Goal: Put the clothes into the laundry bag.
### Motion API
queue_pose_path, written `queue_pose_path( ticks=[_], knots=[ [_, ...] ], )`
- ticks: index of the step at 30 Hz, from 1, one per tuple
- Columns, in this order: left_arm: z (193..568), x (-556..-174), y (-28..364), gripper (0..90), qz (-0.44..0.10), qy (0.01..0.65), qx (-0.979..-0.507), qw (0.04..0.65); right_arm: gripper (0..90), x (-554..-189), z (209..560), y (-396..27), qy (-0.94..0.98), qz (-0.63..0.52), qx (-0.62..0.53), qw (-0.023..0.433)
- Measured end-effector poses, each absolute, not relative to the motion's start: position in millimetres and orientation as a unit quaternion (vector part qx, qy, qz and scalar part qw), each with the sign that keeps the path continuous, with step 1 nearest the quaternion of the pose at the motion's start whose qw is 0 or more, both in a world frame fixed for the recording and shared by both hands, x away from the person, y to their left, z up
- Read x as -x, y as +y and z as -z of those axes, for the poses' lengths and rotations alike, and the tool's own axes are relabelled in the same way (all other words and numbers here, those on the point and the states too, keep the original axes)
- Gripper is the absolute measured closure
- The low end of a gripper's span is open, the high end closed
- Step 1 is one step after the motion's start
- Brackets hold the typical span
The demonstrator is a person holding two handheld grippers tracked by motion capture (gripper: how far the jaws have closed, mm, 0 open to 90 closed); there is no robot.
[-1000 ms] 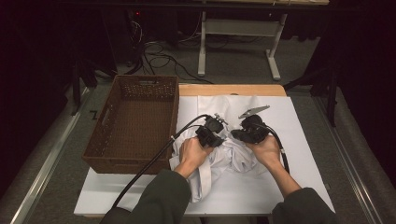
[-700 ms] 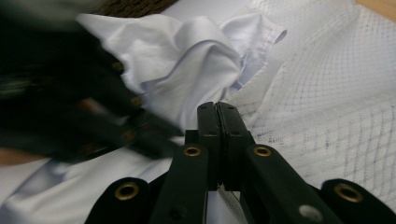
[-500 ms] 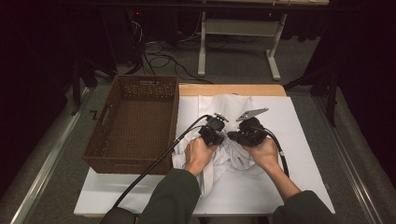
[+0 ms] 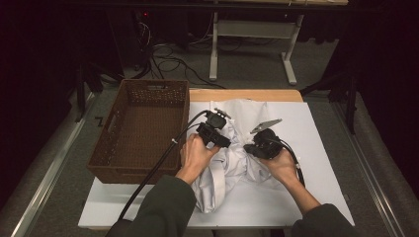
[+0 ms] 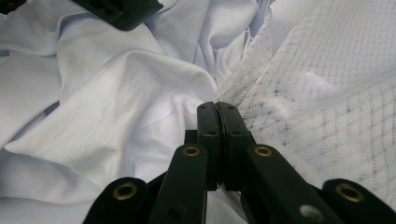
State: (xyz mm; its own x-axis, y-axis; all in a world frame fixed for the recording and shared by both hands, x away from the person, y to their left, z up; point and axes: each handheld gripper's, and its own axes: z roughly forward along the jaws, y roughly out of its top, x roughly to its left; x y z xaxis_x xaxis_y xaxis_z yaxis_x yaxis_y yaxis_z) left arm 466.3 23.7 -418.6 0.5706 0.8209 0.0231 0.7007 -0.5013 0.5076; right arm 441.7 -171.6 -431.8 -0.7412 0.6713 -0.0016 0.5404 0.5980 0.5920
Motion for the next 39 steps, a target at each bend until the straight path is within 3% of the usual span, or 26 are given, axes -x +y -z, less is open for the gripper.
queue_pose_path(
  ticks=[6,12,15,20,31,39],
  knots=[
    [451,-478,12,39.9,-0.108,0.452,-0.866,0.187,88.3,-445,431,-173,0.882,-0.289,-0.353,0.113],
    [456,-481,10,62.2,-0.084,0.447,-0.865,0.212,73.9,-454,423,-173,0.872,-0.296,-0.37,0.123],
    [453,-476,11,70.5,-0.077,0.433,-0.868,0.229,75.5,-463,420,-173,0.867,-0.291,-0.384,0.129],
    [444,-463,13,79.6,-0.072,0.41,-0.874,0.252,88.6,-467,422,-171,0.872,-0.276,-0.38,0.141],
    [427,-423,2,83.4,-0.026,0.322,-0.898,0.297,89.6,-458,411,-161,0.872,-0.306,-0.352,0.147],
    [448,-455,-5,82.9,-0.042,0.399,-0.863,0.308,89.7,-445,409,-151,0.879,-0.31,-0.331,0.147]
  ],
)
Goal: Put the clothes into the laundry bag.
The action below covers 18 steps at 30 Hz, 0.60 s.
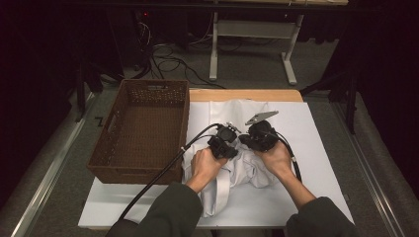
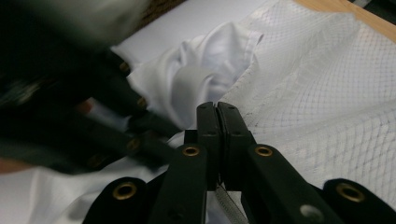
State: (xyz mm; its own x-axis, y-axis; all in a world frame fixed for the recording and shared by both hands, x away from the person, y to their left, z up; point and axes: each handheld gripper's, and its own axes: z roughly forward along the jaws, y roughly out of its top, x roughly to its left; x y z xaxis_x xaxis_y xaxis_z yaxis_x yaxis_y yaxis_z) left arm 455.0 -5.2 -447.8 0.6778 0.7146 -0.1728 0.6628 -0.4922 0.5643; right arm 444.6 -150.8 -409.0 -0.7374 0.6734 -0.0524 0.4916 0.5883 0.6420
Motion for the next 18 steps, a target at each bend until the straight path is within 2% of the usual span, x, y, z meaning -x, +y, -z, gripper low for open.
queue_pose_path(
  ticks=[3,7,13,18],
  knots=[
    [448,-461,-3,79.1,-0.042,0.402,-0.864,0.301,89.6,-442,416,-148,0.886,-0.301,-0.325,0.142],
    [427,-458,11,57.6,-0.069,0.41,-0.86,0.297,89.6,-441,425,-153,0.886,-0.295,-0.332,0.135],
    [402,-468,35,44.7,-0.083,0.453,-0.837,0.295,89.6,-441,435,-164,0.884,-0.287,-0.346,0.129],
    [419,-489,26,36.2,-0.081,0.47,-0.846,0.239,89.6,-442,436,-166,0.887,-0.278,-0.347,0.124]
  ],
)
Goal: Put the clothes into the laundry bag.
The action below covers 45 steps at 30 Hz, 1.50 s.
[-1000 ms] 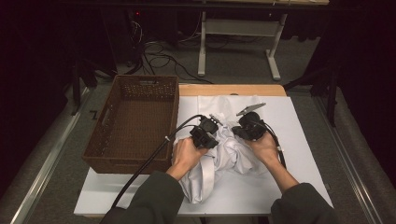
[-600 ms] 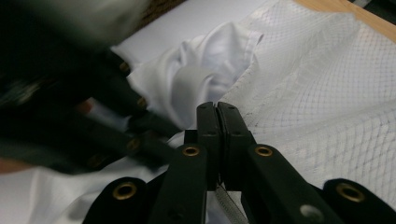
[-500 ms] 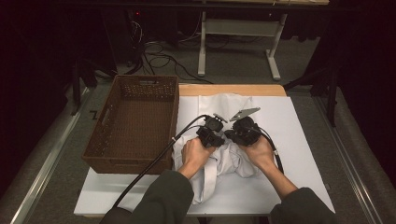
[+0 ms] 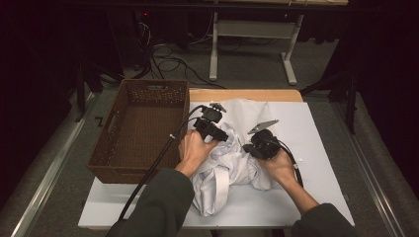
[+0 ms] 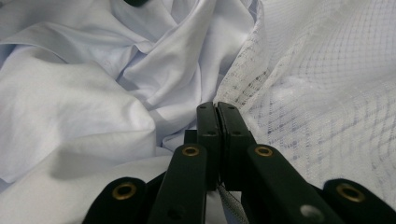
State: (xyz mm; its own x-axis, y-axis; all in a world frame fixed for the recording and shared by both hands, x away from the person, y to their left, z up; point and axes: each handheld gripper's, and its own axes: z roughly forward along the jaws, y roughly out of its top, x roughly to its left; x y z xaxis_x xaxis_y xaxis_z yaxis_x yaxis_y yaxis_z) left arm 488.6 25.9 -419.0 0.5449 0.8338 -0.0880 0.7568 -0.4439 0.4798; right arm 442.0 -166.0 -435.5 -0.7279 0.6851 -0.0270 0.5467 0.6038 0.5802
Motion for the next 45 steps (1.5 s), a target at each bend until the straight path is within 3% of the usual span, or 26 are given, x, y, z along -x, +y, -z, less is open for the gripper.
queue_pose_path(
  ticks=[5,7,13,15,17,19,21,30,36,42,45],
  knots=[
    [450,-504,16,34.2,-0.055,0.493,-0.843,0.209,89.0,-444,435,-169,0.885,-0.276,-0.354,0.125],
    [458,-505,15,38.1,-0.048,0.494,-0.843,0.206,87.0,-445,434,-170,0.883,-0.277,-0.357,0.127],
    [457,-501,13,69.1,-0.05,0.471,-0.853,0.22,67.2,-457,425,-165,0.873,-0.275,-0.374,0.151],
    [454,-497,13,78.4,-0.057,0.459,-0.858,0.223,66.9,-463,423,-163,0.874,-0.264,-0.377,0.155],
    [452,-494,12,83.8,-0.059,0.455,-0.858,0.231,73.9,-468,423,-160,0.876,-0.251,-0.38,0.157],
    [448,-489,11,85.7,-0.059,0.448,-0.859,0.242,85.7,-471,424,-157,0.878,-0.243,-0.377,0.167],
    [444,-484,9,86.5,-0.059,0.435,-0.862,0.252,88.9,-472,425,-157,0.877,-0.241,-0.377,0.172],
    [420,-444,5,87.1,-0.072,0.353,-0.888,0.286,89.7,-472,416,-164,0.867,-0.273,-0.382,0.167],
    [420,-431,0,87.3,-0.051,0.321,-0.898,0.295,89.9,-470,409,-163,0.862,-0.298,-0.374,0.167],
    [433,-433,-15,87.4,-0.024,0.319,-0.898,0.304,90.0,-465,399,-163,0.852,-0.338,-0.366,0.161],
    [442,-448,-17,87.3,-0.021,0.36,-0.878,0.316,90.0,-461,396,-161,0.854,-0.343,-0.359,0.155]
  ],
)
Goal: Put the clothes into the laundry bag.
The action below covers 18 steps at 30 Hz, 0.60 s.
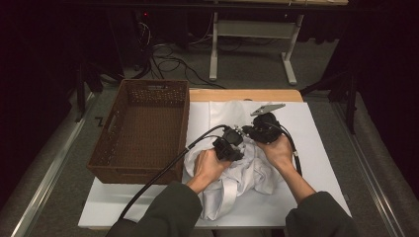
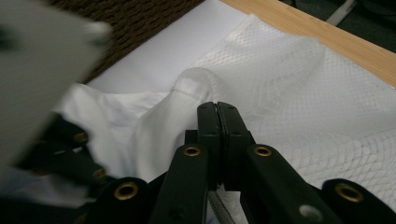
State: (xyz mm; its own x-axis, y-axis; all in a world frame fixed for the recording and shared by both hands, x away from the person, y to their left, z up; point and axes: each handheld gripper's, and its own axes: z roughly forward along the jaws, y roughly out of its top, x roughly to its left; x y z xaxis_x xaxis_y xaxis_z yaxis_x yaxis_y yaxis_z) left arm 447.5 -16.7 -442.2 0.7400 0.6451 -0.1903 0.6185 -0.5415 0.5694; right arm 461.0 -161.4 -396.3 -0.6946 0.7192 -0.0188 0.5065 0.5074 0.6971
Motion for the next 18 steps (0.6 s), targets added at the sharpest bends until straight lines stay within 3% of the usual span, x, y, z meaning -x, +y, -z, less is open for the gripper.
queue_pose_path(
  ticks=[4,8,13,18],
  knots=[
    [456,-467,-16,87.1,-0.041,0.405,-0.856,0.317,90.0,-453,399,-160,0.855,-0.352,-0.352,0.143],
    [457,-469,-14,82.8,-0.057,0.405,-0.858,0.311,90.0,-449,409,-160,0.862,-0.34,-0.351,0.135],
    [436,-456,-6,56.5,-0.081,0.393,-0.871,0.285,90.0,-448,420,-162,0.867,-0.325,-0.355,0.132],
    [414,-458,8,43.5,-0.099,0.412,-0.858,0.291,90.0,-445,425,-163,0.877,-0.3,-0.348,0.138]
  ],
)
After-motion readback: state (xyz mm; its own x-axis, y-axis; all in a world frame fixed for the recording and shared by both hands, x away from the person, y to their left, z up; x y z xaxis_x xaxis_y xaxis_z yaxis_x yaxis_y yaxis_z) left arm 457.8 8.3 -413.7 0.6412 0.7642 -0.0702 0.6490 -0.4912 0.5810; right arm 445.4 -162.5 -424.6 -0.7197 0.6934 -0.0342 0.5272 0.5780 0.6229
